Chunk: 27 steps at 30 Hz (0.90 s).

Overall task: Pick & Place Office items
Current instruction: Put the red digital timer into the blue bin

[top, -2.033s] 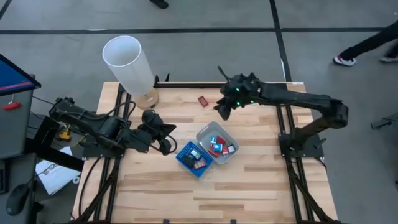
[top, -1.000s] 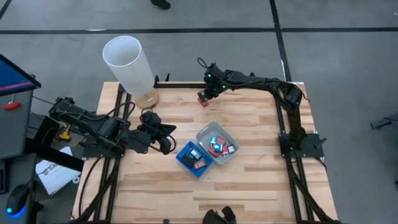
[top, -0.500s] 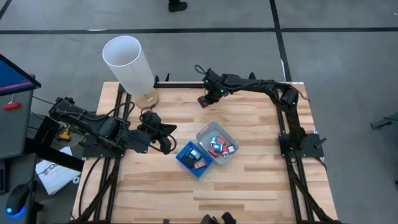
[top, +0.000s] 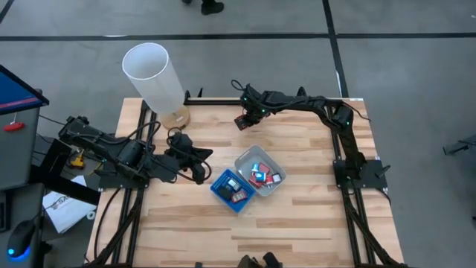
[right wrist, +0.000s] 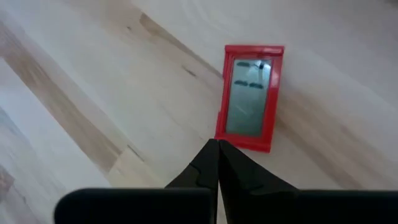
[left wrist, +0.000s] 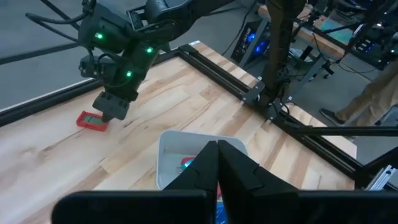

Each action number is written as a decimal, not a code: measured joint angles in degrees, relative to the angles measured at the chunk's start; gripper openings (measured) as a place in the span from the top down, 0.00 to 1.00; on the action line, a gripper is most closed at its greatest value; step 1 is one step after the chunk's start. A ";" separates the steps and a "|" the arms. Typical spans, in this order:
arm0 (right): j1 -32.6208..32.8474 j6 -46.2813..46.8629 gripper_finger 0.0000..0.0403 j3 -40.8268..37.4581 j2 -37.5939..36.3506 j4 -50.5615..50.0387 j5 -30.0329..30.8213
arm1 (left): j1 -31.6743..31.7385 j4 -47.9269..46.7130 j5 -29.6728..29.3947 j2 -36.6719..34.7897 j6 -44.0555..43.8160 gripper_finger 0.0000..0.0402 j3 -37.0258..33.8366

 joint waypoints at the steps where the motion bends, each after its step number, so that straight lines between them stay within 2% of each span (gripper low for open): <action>1: -0.07 0.00 1.00 0.00 0.00 0.12 0.14 | 0.00 0.01 0.02 0.00 0.00 1.00 0.00; 17: -1.71 0.39 1.00 0.07 1.97 0.38 0.34 | 0.00 0.85 0.18 0.00 -0.04 1.00 0.00; 27: -1.42 -6.51 1.00 0.02 1.84 -12.84 2.08 | 0.00 1.76 0.11 0.00 0.02 1.00 0.00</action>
